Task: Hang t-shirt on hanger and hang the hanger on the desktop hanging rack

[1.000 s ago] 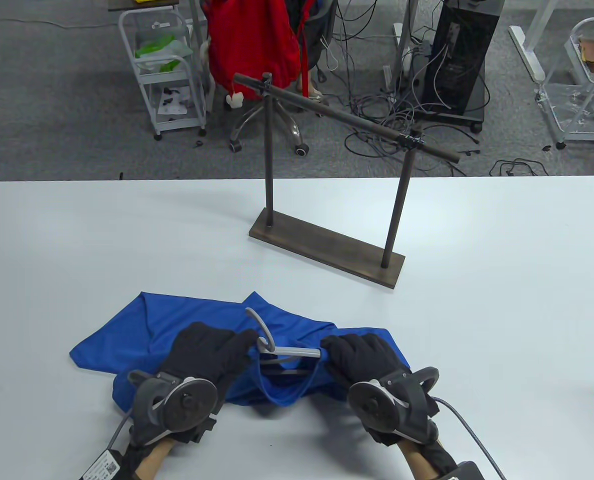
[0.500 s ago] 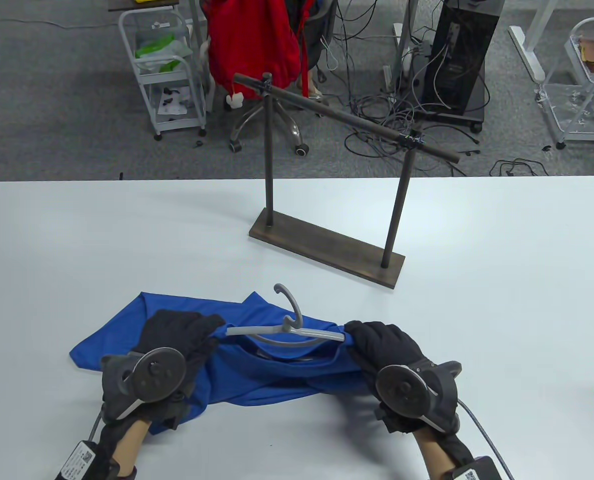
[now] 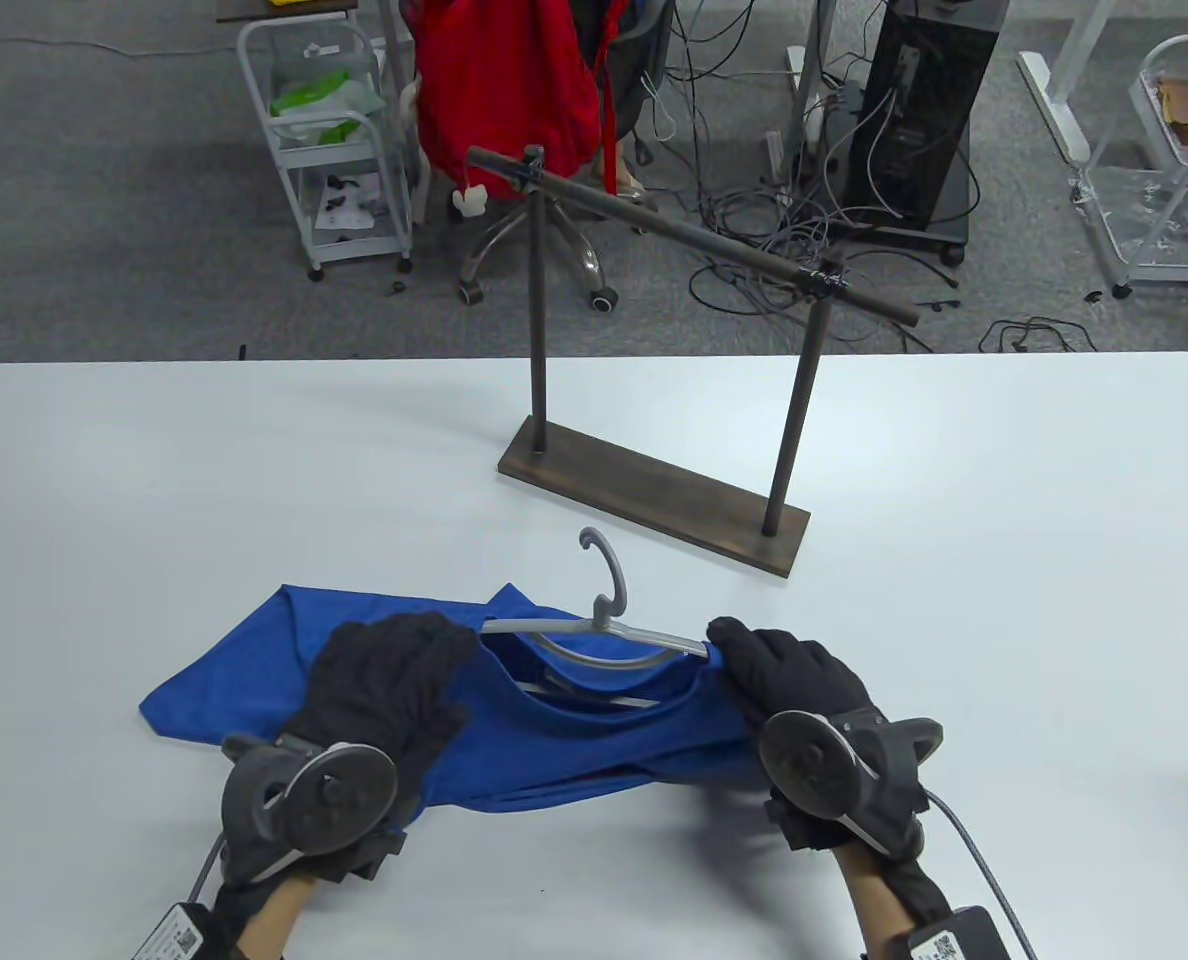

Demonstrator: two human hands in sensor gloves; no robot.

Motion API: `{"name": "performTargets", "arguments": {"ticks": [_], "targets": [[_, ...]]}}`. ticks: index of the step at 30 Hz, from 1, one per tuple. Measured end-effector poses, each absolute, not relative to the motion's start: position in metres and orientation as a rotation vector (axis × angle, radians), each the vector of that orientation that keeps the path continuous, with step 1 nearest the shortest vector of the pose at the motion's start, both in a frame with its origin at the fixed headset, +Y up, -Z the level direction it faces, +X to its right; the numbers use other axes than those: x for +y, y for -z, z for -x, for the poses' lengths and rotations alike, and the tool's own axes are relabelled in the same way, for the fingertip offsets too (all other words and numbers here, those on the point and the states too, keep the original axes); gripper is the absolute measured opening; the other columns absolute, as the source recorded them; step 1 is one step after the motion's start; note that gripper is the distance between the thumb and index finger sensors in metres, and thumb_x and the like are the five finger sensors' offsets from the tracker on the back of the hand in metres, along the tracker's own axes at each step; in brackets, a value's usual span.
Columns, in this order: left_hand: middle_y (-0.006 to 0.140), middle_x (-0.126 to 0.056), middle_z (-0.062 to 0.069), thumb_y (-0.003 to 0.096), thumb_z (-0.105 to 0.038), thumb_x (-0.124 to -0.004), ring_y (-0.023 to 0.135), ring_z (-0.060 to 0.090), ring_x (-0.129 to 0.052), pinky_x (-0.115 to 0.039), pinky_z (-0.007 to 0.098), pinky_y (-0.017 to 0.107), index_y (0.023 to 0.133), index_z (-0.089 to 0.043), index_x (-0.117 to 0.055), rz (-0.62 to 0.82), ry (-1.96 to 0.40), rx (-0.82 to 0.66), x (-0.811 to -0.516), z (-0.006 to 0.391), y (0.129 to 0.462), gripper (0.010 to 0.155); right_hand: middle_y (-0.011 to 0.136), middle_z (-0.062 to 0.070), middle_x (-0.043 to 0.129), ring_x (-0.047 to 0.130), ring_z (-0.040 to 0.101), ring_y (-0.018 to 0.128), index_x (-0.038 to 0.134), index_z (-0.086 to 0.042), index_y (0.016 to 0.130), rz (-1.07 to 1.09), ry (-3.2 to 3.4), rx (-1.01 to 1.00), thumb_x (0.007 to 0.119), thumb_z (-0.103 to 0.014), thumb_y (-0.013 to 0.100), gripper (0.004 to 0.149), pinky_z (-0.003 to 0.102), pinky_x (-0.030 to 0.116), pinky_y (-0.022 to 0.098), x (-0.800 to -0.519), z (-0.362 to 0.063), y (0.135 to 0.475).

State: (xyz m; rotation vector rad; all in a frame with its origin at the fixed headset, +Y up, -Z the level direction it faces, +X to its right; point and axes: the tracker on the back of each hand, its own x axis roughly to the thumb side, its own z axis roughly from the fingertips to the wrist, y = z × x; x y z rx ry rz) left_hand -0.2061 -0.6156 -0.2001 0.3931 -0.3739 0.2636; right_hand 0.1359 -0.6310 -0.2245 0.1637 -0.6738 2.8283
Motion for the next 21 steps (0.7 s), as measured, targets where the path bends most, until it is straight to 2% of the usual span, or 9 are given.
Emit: {"name": "performTargets", "arguments": {"ticks": [3, 9, 13, 17, 21], "targets": [[0.117, -0.065, -0.016, 0.0427, -0.060, -0.066, 0.108, 0.014, -0.071, -0.056, 0.055, 0.086, 0.107, -0.055, -0.049, -0.384, -0.246, -0.413, -0.617, 0.197, 0.194, 0.067, 0.078, -0.003, 0.095, 0.102, 0.018, 0.055, 0.075, -0.039, 0.092, -0.120, -2.836, -0.735, 0.074, -0.040, 0.045, 0.047, 0.047, 0.087, 0.057, -0.612, -0.139, 0.233], [0.117, -0.063, -0.017, 0.0425, -0.061, -0.065, 0.109, 0.013, -0.070, -0.056, 0.055, 0.087, 0.108, -0.055, -0.047, -0.372, -0.194, -0.454, -0.621, 0.183, 0.187, 0.068, 0.073, -0.002, 0.098, 0.104, 0.018, 0.046, 0.078, -0.037, 0.091, 0.014, -2.839, -0.790, 0.074, -0.039, 0.044, 0.047, 0.047, 0.090, 0.050, -0.542, -0.145, 0.266], [0.117, -0.064, -0.017, 0.0424, -0.061, -0.065, 0.109, 0.013, -0.071, -0.056, 0.055, 0.086, 0.108, -0.055, -0.047, -0.341, -0.192, -0.455, -0.625, 0.181, 0.189, 0.068, 0.071, -0.002, 0.098, 0.103, 0.017, 0.043, 0.078, -0.036, 0.091, 0.178, -2.822, -0.824, 0.074, -0.039, 0.044, 0.048, 0.046, 0.090, 0.048, -0.499, -0.148, 0.293], [0.117, -0.064, -0.017, 0.0425, -0.062, -0.065, 0.108, 0.013, -0.071, -0.056, 0.055, 0.086, 0.108, -0.055, -0.046, -0.308, -0.182, -0.454, -0.629, 0.181, 0.192, 0.068, 0.070, -0.002, 0.098, 0.103, 0.017, 0.041, 0.079, -0.035, 0.092, 0.334, -2.794, -0.772, 0.074, -0.039, 0.044, 0.048, 0.046, 0.090, 0.047, -0.480, -0.154, 0.318], [0.117, -0.064, -0.017, 0.0425, -0.062, -0.065, 0.109, 0.013, -0.071, -0.056, 0.055, 0.087, 0.108, -0.055, -0.046, -0.300, -0.181, -0.455, -0.630, 0.180, 0.192, 0.068, 0.070, -0.002, 0.098, 0.103, 0.017, 0.042, 0.079, -0.034, 0.092, 0.419, -2.789, -0.669, 0.074, -0.038, 0.044, 0.048, 0.046, 0.090, 0.047, -0.485, -0.159, 0.338]]}}
